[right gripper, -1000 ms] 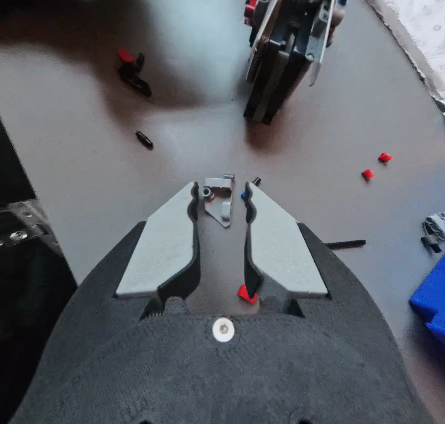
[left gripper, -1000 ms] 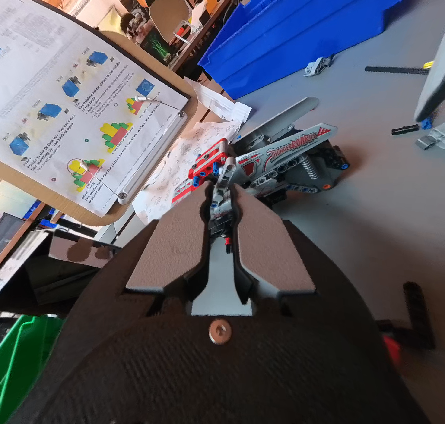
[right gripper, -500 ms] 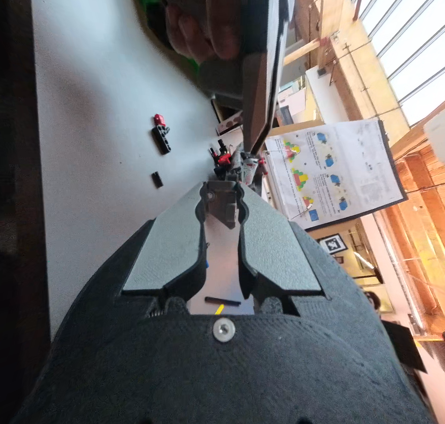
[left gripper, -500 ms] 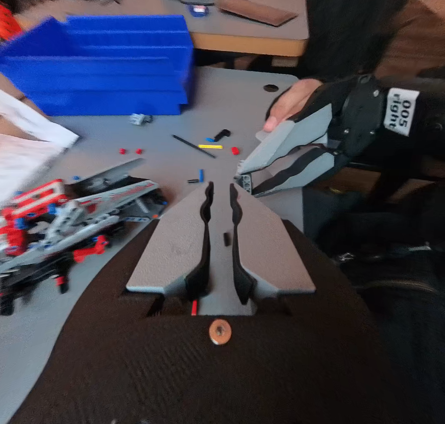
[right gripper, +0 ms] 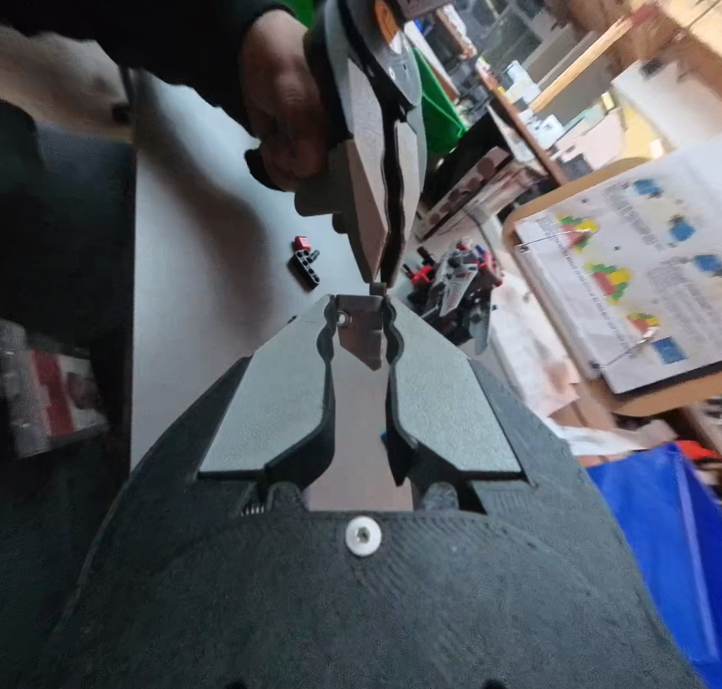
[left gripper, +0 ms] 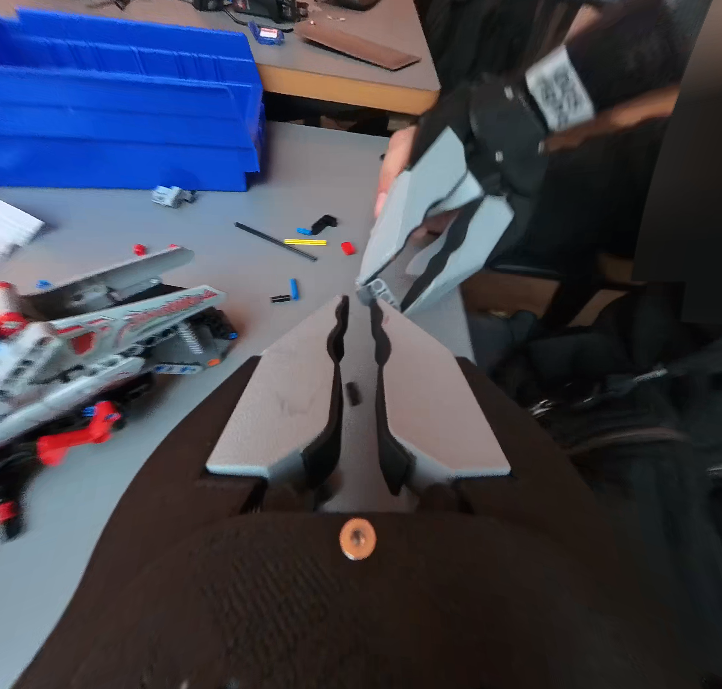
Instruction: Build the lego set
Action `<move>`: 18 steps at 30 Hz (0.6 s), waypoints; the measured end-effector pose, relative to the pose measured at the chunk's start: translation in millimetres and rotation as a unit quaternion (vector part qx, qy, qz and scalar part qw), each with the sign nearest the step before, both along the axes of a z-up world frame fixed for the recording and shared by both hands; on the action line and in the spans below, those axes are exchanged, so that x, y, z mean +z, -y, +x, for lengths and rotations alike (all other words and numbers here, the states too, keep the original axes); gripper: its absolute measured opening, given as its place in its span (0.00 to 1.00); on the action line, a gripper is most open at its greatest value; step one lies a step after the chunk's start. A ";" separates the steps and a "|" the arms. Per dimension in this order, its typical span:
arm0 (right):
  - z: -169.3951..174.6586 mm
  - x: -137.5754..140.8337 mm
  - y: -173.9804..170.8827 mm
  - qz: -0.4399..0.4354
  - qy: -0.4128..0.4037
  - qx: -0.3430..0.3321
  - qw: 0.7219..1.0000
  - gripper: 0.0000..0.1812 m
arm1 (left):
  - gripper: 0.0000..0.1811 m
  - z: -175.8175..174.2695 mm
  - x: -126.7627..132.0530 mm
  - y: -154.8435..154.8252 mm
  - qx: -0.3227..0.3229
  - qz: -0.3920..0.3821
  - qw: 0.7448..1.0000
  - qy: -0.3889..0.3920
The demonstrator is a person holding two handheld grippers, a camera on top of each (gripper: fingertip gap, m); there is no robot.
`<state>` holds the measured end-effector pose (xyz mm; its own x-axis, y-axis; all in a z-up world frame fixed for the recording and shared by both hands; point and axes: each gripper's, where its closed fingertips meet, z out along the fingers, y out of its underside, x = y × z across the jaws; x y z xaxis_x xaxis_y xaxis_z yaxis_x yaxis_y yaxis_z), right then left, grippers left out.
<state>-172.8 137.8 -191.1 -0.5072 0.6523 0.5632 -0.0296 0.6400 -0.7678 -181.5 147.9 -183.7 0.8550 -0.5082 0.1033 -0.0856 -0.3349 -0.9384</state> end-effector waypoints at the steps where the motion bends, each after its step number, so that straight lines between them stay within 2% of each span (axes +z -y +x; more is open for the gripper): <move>1: 0.2 1.0 -1.1 -0.041 0.030 0.016 0.999 0.11 | 0.07 -4.2 -1.7 0.9 0.003 0.015 0.999 -0.041; 3: 3.4 2.2 0.3 -0.102 0.083 0.054 0.990 0.11 | 0.09 -3.7 -2.1 2.7 -0.001 0.046 0.993 -0.108; 5: 5.6 1.6 1.4 -0.121 0.114 0.077 0.983 0.11 | 0.10 2.1 -2.9 1.7 -0.008 0.059 0.986 -0.156; 7: 4.2 -2.2 0.2 -0.121 0.139 0.077 0.980 0.11 | 0.06 6.3 -1.4 0.0 -0.010 0.075 0.979 -0.187; 9: 2.3 -7.3 -1.0 -0.107 0.157 0.070 0.979 0.11 | 0.04 7.3 -6.7 -0.7 -0.012 0.067 0.972 -0.226; 13: -3.3 -16.5 0.4 -0.059 0.185 0.053 0.980 0.11 | 0.04 -1.6 -28.3 -5.4 0.010 0.023 0.937 -0.348; 18: -12.9 -30.8 -4.1 0.038 0.196 0.017 0.980 0.11 | 0.04 -12.2 -39.3 -8.9 0.034 -0.010 0.911 -0.411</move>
<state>-185.7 142.0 -221.8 -0.7156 0.5950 0.3660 0.2359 0.6989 -0.6752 -193.7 156.8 -223.0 0.6770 -0.4565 -0.5773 -0.7351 -0.3812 -0.5606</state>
